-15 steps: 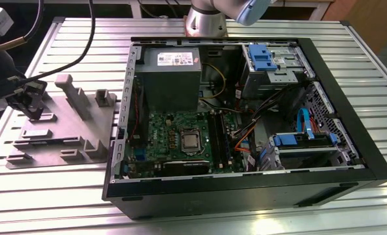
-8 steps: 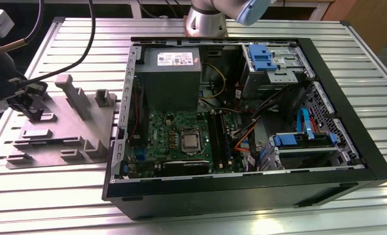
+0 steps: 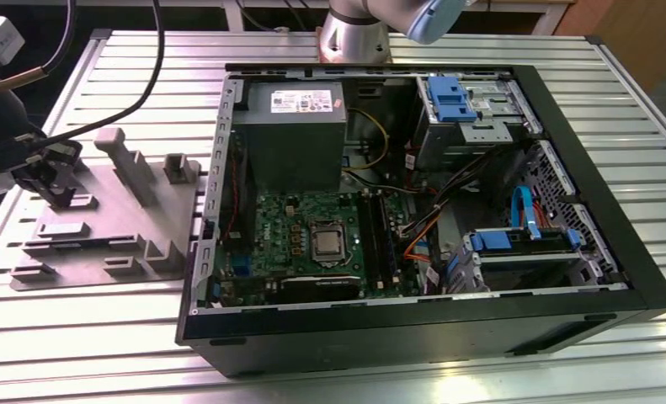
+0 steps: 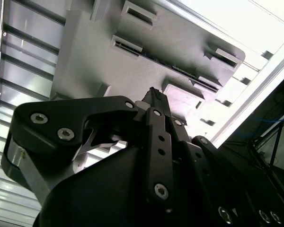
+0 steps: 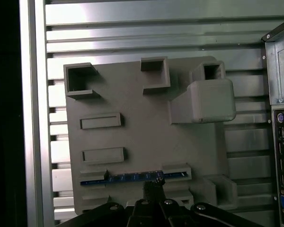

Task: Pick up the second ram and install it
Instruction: 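Pick up the second ram and move it above second insertion slot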

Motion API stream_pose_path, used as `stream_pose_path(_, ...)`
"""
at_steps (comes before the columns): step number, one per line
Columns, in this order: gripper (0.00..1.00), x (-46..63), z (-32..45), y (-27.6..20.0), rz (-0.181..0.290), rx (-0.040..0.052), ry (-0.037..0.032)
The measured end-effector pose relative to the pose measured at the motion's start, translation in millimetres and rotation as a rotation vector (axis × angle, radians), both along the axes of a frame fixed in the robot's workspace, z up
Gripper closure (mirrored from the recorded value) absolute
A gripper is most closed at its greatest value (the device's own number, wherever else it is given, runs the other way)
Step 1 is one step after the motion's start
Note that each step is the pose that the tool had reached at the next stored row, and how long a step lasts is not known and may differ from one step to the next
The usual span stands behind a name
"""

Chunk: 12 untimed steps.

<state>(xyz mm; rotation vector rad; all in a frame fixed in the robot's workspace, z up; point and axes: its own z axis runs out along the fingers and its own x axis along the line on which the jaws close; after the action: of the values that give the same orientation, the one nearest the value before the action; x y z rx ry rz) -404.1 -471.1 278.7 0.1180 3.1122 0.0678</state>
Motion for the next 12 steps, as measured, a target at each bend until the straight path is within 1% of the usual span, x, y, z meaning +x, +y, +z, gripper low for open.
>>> stream_pose_path(2,0.90,0.0,-0.8,0.0,0.007,-0.0001,0.0001)
stream_pose_path(4,0.90,-0.1,-1.5,0.0,0.030,-0.0001,0.0001)
stream_pose_path(8,0.90,-0.1,-3.2,0.0,0.093,-0.0001,0.0001)
stream_pose_path(12,0.90,-0.1,-5.3,0.0,0.166,-0.0001,0.0001)
